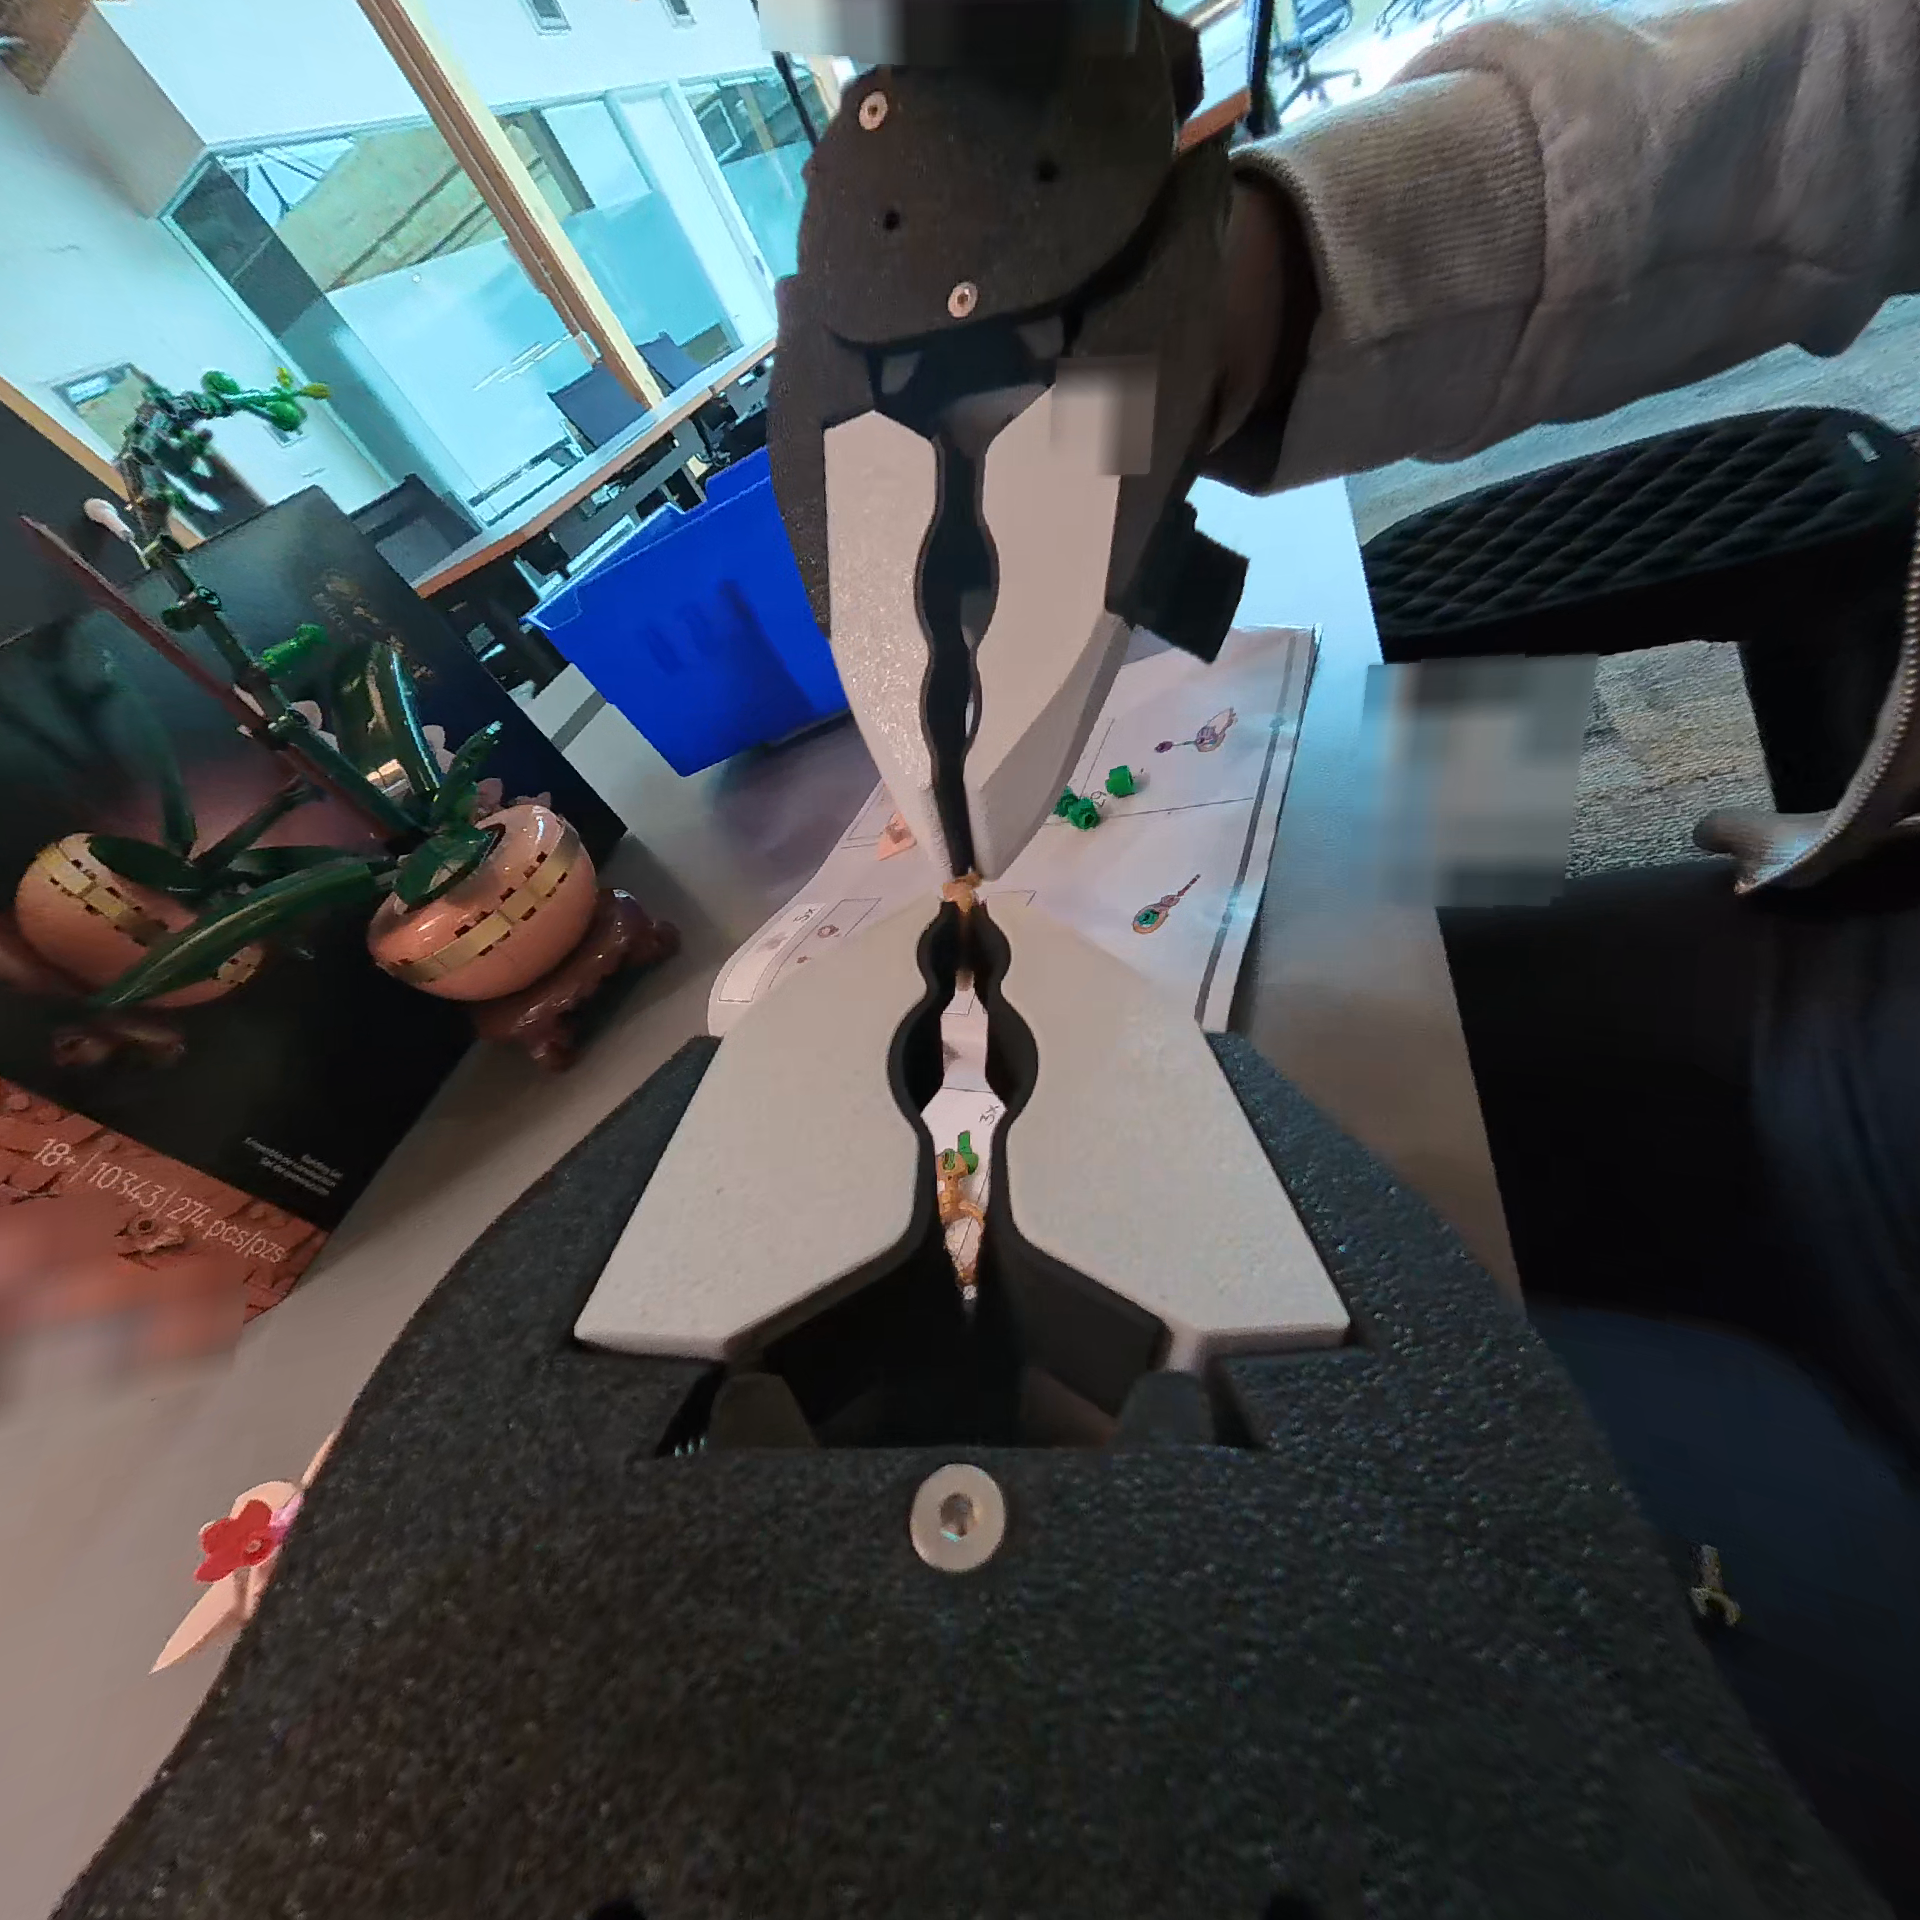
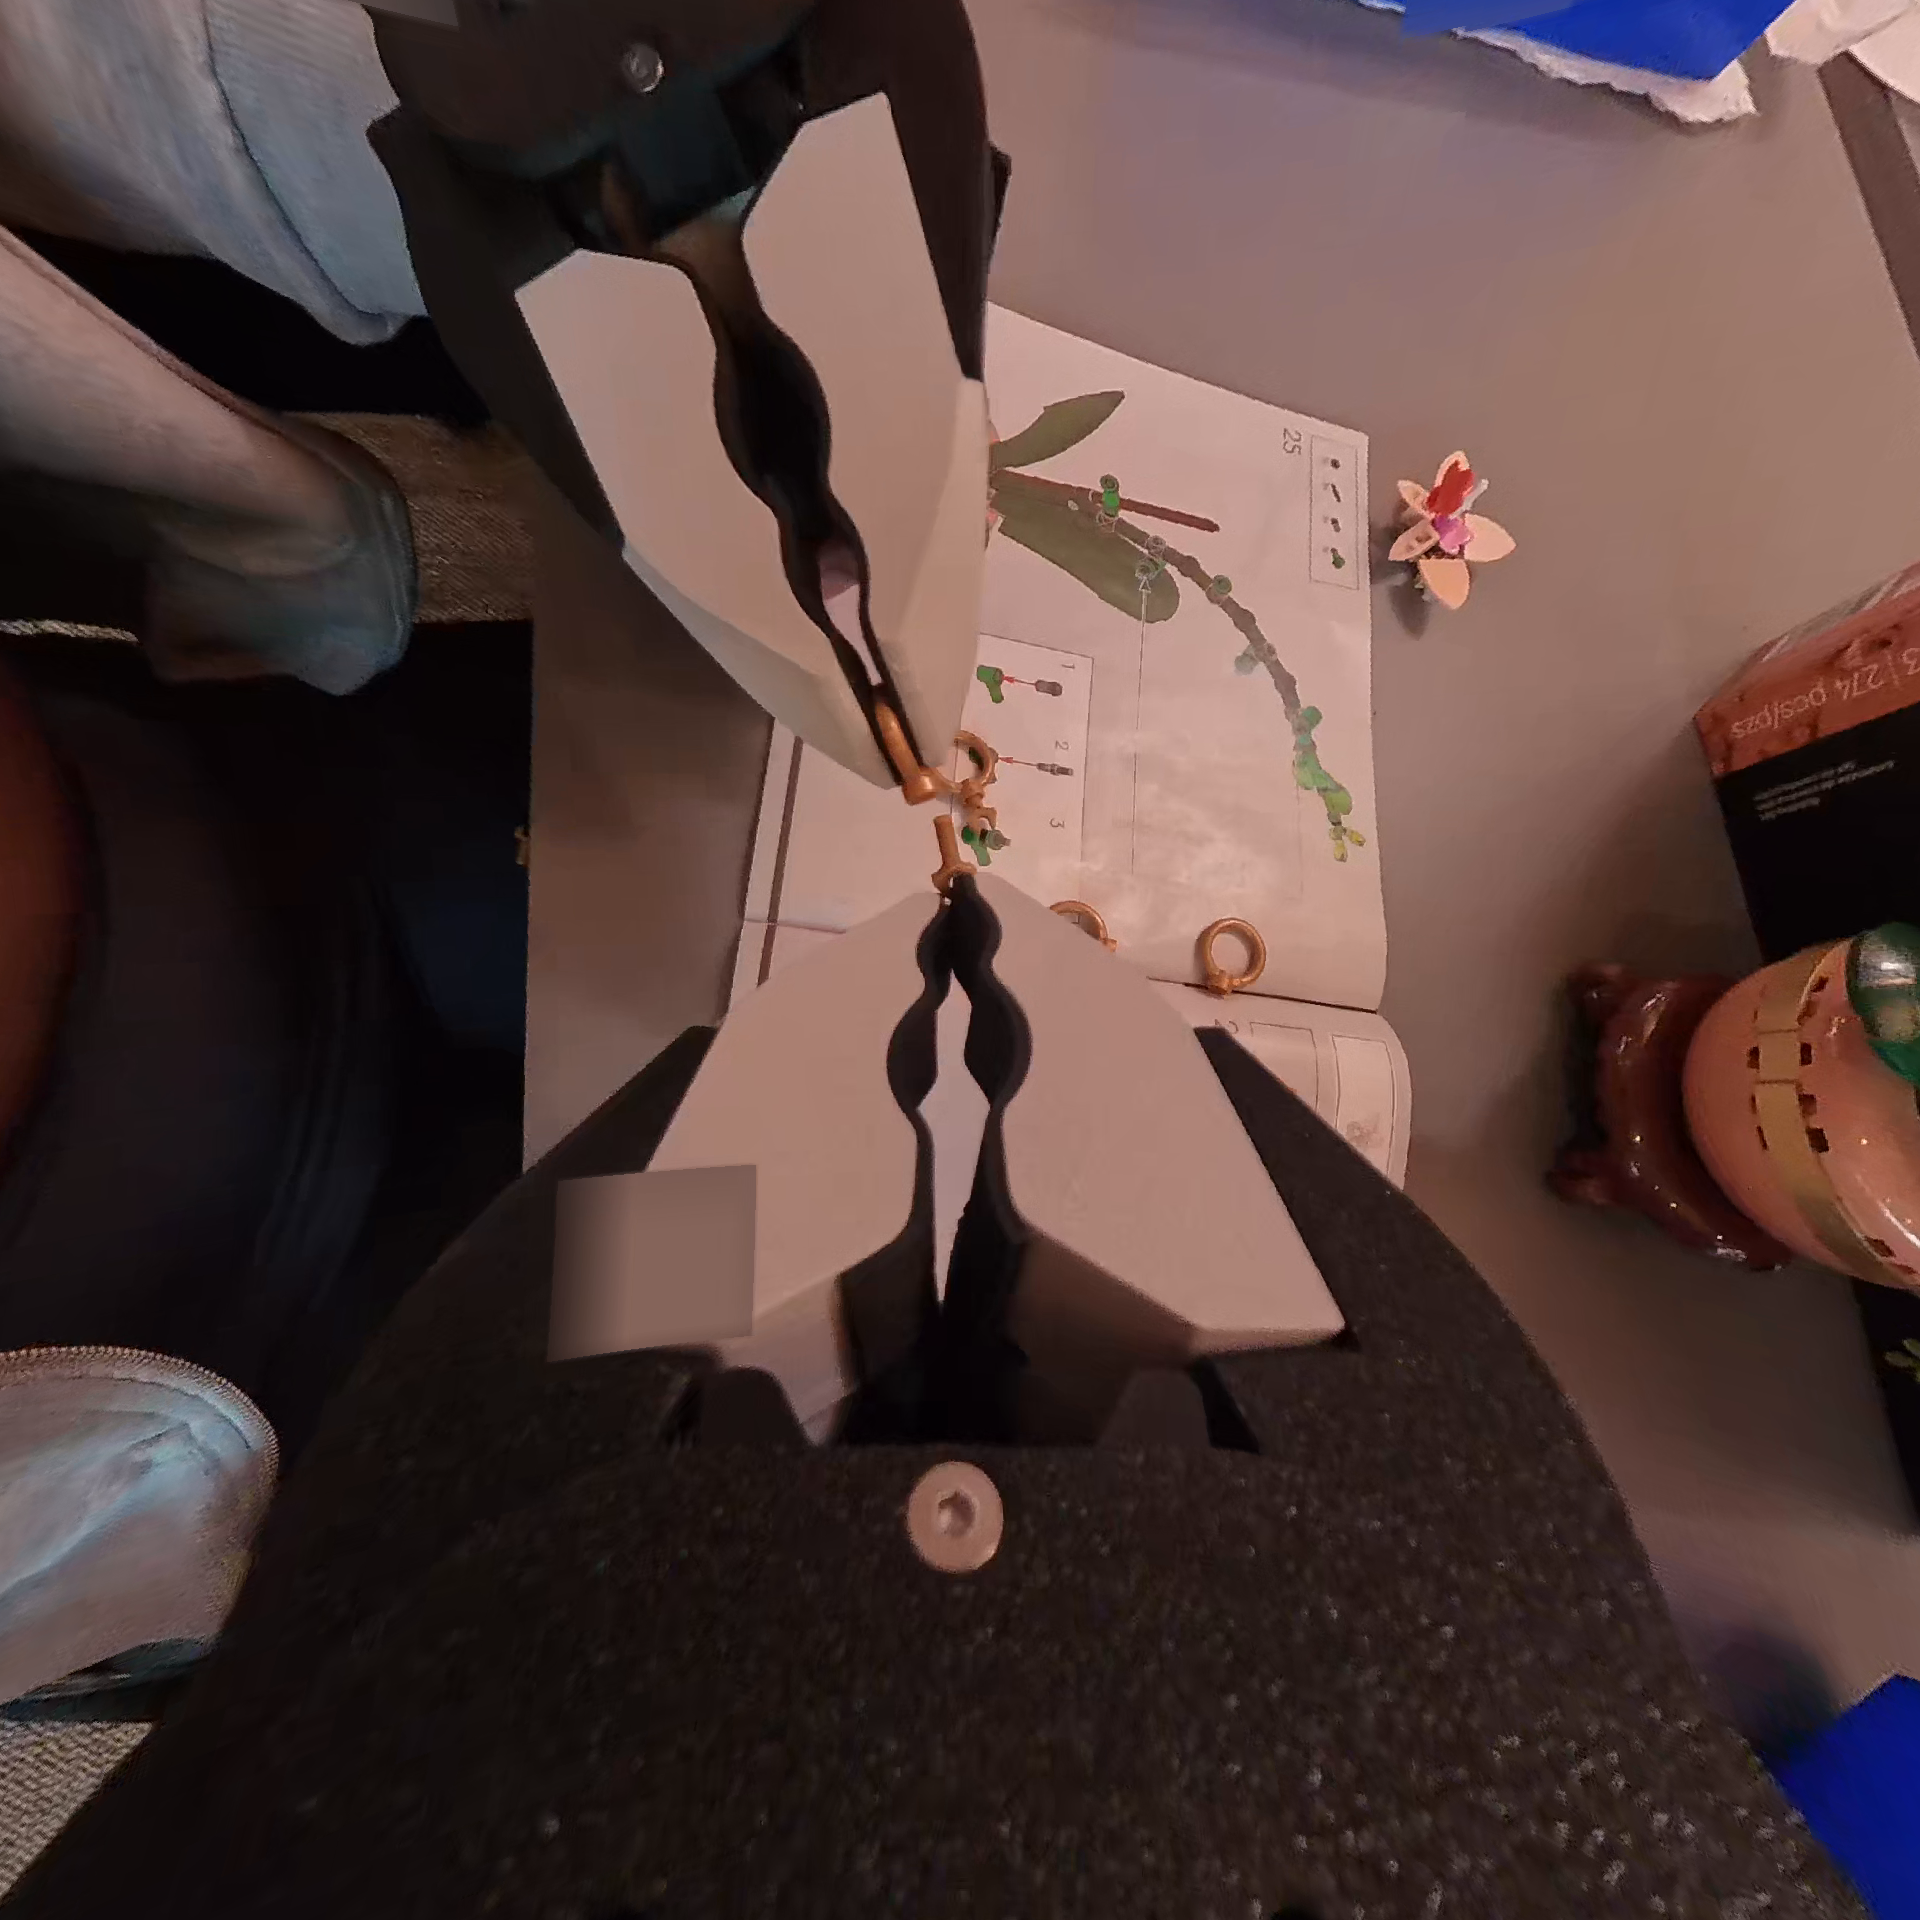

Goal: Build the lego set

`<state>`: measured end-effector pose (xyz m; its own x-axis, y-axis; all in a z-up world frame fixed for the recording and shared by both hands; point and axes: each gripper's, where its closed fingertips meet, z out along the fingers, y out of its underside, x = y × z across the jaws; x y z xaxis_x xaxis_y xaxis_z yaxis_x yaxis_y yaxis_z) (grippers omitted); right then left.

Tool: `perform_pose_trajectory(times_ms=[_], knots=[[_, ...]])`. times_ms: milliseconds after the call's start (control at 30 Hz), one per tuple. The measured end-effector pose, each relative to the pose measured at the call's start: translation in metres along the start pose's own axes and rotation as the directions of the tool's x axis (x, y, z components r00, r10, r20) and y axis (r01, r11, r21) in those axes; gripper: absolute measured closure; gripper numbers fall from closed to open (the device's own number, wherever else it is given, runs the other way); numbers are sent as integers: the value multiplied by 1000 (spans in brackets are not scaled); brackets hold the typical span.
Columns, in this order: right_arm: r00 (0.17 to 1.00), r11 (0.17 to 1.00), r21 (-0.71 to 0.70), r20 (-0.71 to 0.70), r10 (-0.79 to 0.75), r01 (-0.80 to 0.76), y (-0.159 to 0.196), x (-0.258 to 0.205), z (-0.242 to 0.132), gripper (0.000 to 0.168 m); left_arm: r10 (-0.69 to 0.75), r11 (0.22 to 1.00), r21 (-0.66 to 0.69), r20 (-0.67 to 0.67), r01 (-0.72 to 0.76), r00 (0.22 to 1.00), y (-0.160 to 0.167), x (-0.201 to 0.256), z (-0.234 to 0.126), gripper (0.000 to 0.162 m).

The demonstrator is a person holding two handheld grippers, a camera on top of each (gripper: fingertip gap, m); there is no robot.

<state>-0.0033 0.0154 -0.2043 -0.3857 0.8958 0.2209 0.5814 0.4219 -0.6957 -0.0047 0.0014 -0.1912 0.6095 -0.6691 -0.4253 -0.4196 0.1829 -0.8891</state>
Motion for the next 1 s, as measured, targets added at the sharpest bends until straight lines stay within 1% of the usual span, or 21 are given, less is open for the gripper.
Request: perform_pose_trajectory(times_ms=[233,533,667,900,1000], knots=[[997,998,-9,-49,-66,66,-1,1,3,168,-28,1000,-9,4,28,1000,2,-3,1,160],[992,995,-25,-84,-97,95,-2,1,2,168,-29,999,-30,2,29,1000,4,-2,2,160],[984,990,-40,-113,-138,135,-1,2,1,168,-16,999,-47,0,16,1000,6,0,4,160],[988,992,63,-119,-98,106,-10,2,-1,168,-33,999,-34,-3,33,999,5,-1,2,160],[993,990,111,-94,-78,88,-12,-2,-3,168,-44,999,-22,-6,44,999,3,-2,2,160]])
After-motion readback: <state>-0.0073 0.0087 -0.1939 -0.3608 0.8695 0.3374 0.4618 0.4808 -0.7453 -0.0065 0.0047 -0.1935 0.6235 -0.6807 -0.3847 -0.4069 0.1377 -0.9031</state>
